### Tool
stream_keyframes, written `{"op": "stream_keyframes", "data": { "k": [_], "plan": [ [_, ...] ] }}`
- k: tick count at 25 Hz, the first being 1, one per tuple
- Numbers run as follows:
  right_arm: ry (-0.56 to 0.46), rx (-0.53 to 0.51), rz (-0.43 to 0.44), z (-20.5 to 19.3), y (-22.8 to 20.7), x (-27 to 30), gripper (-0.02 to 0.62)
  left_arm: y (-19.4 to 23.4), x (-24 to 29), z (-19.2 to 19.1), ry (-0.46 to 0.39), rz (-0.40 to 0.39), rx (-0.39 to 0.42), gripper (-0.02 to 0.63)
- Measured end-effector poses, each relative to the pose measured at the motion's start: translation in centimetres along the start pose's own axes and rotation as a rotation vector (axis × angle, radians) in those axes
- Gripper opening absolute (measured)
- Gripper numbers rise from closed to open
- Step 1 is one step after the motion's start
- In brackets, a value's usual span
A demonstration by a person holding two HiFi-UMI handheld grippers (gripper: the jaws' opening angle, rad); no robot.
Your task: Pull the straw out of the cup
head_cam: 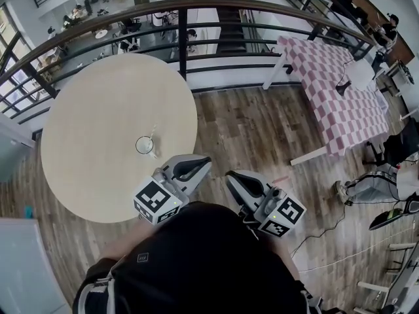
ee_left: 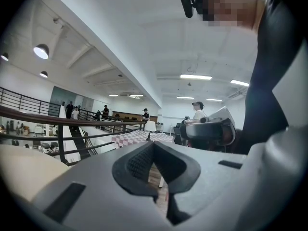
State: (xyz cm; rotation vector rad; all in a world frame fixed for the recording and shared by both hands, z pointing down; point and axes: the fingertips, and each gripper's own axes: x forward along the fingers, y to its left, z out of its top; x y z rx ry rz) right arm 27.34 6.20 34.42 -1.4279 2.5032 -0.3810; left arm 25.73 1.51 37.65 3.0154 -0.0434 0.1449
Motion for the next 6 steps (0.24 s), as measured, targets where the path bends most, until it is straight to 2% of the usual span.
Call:
{"op": "stream_keyframes", "data": {
  "k": [6],
  "plan": [
    [-0.001,0.008,0.000,0.08,0.00,-0.05,0.021,0.00,0.04,-0.03,0.003,-0.001,-0.005,0.008]
  ]
}}
